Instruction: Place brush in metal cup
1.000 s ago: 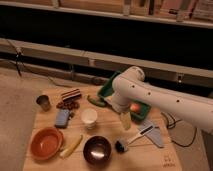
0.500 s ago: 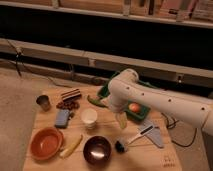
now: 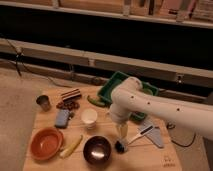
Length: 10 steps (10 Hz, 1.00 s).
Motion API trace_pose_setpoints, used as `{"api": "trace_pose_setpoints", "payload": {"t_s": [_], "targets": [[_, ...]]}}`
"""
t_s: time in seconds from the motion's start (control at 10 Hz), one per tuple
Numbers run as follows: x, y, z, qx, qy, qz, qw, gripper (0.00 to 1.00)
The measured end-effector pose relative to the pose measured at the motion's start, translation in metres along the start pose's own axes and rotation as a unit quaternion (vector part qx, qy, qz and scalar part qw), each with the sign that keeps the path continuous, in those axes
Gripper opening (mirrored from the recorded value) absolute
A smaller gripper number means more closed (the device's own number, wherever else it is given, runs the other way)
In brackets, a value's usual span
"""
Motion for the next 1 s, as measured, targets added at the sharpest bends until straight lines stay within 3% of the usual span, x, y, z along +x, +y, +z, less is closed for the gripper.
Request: {"api": "trace_pose_setpoints", "payload": {"t_s": [0.3, 0.5, 1.0], "targets": [[0.004, 0.041, 0.01, -0.02, 0.008, 0.068, 0.9975, 0.8], [0.022, 0.049, 0.013, -0.024, 0.021, 0.105, 0.994, 0.8], [0.062, 0.061, 0.026, -0.02, 0.035, 0.152, 0.9876, 0.8]]}}
